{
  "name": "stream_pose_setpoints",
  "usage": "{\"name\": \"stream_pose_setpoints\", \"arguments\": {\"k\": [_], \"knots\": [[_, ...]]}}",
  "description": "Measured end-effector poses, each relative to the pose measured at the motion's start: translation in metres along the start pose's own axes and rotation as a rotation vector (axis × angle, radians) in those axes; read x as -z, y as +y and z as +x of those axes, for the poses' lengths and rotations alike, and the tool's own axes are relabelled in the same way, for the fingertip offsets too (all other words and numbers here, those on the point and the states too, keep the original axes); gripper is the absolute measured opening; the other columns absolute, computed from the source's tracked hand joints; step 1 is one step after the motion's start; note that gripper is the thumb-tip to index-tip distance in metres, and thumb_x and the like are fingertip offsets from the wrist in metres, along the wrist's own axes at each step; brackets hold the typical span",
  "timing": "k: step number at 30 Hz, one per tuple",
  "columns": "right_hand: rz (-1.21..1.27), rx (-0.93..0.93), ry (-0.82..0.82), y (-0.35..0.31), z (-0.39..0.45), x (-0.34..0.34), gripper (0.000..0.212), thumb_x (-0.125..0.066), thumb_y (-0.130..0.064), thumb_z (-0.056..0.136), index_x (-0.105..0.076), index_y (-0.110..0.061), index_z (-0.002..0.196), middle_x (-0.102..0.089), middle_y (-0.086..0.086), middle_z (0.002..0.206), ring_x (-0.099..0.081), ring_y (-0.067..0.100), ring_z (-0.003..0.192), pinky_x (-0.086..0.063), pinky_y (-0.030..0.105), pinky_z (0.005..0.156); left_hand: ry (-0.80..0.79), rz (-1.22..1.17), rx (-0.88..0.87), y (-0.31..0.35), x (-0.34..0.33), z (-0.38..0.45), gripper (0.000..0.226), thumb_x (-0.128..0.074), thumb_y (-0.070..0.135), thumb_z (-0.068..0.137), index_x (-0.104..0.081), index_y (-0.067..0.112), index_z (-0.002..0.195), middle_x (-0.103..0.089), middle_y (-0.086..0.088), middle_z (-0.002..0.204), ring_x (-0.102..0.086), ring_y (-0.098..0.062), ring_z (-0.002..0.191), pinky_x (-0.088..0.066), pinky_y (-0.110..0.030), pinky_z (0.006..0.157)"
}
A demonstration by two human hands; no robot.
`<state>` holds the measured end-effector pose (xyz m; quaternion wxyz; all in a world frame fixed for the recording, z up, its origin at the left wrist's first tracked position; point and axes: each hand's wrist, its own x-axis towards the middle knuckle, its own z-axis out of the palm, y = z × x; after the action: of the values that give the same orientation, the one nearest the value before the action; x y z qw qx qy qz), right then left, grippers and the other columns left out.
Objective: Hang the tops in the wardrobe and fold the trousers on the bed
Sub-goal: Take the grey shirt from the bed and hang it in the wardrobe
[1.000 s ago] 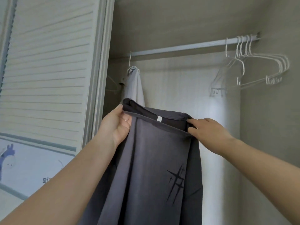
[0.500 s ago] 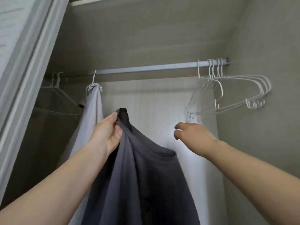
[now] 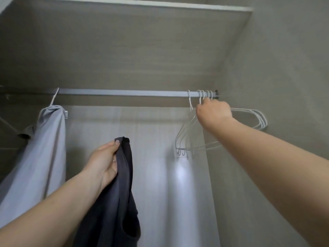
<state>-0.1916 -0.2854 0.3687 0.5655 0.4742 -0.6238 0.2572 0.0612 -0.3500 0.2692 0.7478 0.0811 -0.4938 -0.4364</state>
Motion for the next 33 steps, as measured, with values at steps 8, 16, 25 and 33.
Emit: {"name": "stream_pose_setpoints", "arguments": {"k": [8,16,25,33], "knots": [[0.217,-0.164,-0.090,-0.005,0.011,-0.006,0.038,-0.042,0.004,0.088,-0.054,-0.004,0.123,-0.058,0.019,0.124,-0.056,0.037,0.112,-0.044,0.038,0.084,-0.019,-0.016,0.015,-0.005,0.011,0.016,0.010,-0.055,0.010,0.094,-0.064,0.007,0.092,-0.071,0.000,0.062,-0.066,-0.008,0.051,-0.053,-0.020,0.047],[0.274,-0.116,0.141,-0.025,0.013,-0.009,0.036,-0.036,0.006,0.088,-0.050,-0.005,0.120,-0.056,0.018,0.116,-0.058,0.038,0.103,-0.036,0.036,0.069,-0.006,0.039,0.022,-0.008,0.023,0.026,0.009,-0.058,0.012,0.093,-0.065,0.007,0.091,-0.070,-0.001,0.060,-0.065,-0.009,0.048,-0.052,-0.019,0.045],[0.351,0.034,0.140,-0.047,-0.020,-0.034,0.043,-0.046,0.004,0.084,-0.054,-0.017,0.121,-0.058,0.010,0.110,-0.060,0.036,0.094,-0.046,0.034,0.069,0.035,0.111,0.060,-0.020,0.044,0.029,0.007,-0.061,0.011,0.091,-0.066,0.006,0.091,-0.070,-0.002,0.060,-0.066,-0.009,0.050,-0.054,-0.020,0.048],[0.366,0.090,0.059,-0.046,-0.082,-0.051,0.038,-0.040,-0.014,0.096,-0.049,-0.026,0.132,-0.057,0.009,0.116,-0.060,0.037,0.101,-0.046,0.038,0.076,0.092,0.308,0.084,-0.036,0.069,0.026,0.015,-0.068,0.018,0.088,-0.067,0.008,0.099,-0.067,-0.013,0.091,-0.064,-0.025,0.079,-0.053,-0.038,0.085]]}}
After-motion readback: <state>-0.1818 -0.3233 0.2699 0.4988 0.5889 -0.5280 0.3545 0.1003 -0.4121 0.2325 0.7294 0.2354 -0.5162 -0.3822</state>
